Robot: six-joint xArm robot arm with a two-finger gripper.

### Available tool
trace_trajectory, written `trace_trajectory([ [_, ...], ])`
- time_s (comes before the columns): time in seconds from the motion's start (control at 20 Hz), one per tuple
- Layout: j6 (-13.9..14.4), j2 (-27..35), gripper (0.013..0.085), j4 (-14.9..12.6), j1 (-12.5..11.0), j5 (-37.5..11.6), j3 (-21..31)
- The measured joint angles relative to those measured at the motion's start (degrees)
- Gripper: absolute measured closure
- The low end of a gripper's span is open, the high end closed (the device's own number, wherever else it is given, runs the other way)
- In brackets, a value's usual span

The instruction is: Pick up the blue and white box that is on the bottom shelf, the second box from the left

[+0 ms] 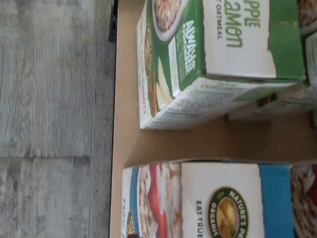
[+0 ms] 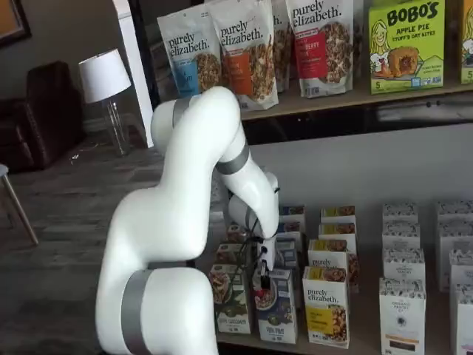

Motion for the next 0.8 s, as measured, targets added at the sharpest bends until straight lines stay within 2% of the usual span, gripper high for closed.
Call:
trace_trajectory([
  [0.4, 2.32, 2.28, 0.0130, -2.94, -0.36, 0.53, -2.25],
  [0.8, 7.43, 3.43, 0.0130, -8.65, -0.51, 2.28, -3.56],
])
